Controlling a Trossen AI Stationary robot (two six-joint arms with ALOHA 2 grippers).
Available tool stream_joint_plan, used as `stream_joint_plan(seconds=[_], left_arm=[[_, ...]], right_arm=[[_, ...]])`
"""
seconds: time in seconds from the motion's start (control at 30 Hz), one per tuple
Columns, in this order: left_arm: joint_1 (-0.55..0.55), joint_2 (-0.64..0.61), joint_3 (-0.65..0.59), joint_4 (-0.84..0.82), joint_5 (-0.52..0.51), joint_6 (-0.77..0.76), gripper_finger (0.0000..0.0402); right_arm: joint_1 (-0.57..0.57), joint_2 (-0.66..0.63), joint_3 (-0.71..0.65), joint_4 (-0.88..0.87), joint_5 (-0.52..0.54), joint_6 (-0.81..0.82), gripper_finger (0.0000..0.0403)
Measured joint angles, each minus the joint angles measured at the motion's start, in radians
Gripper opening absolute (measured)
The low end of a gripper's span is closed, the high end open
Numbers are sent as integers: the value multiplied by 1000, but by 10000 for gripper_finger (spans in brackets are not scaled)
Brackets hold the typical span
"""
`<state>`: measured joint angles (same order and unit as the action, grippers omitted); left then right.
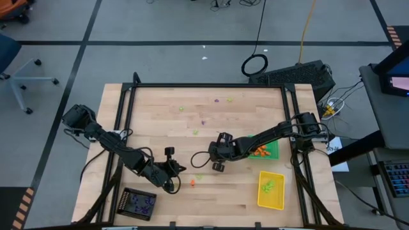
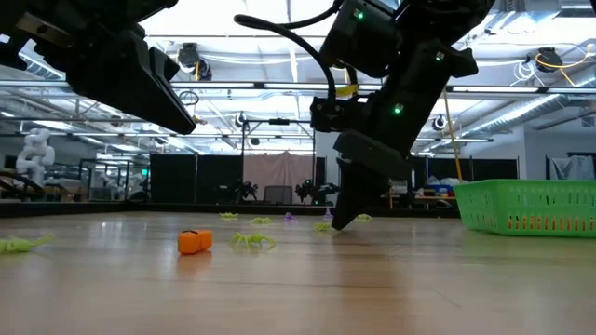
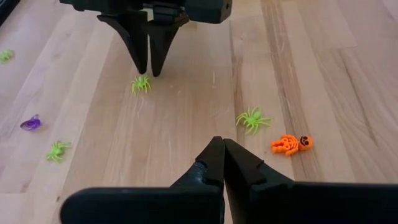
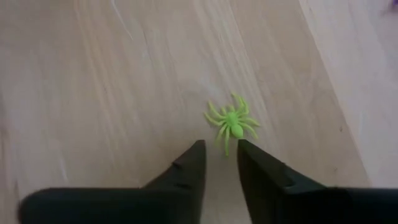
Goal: Sort Halloween decoration
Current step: Put the green spider toy into the yellow bin
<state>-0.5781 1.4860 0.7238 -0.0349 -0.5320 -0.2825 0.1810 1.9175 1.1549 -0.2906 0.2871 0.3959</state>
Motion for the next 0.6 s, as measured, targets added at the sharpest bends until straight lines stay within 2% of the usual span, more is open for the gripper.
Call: stream_joint_plan(seconds=[0.13, 0.27, 0.43, 0.6], left_arm=[[0, 0, 0, 0, 0, 0, 6], [0, 0, 0, 0, 0, 0, 6], [0, 0, 0, 0, 0, 0, 6], [0, 0, 0, 0, 0, 0, 6]], right_arm=[[0, 0, 0, 1, 0, 11, 123], [-7, 8, 0, 7, 0, 15, 141], [-13, 28, 1, 29, 0, 4, 127], [-14, 53, 3, 42, -1, 11, 87]])
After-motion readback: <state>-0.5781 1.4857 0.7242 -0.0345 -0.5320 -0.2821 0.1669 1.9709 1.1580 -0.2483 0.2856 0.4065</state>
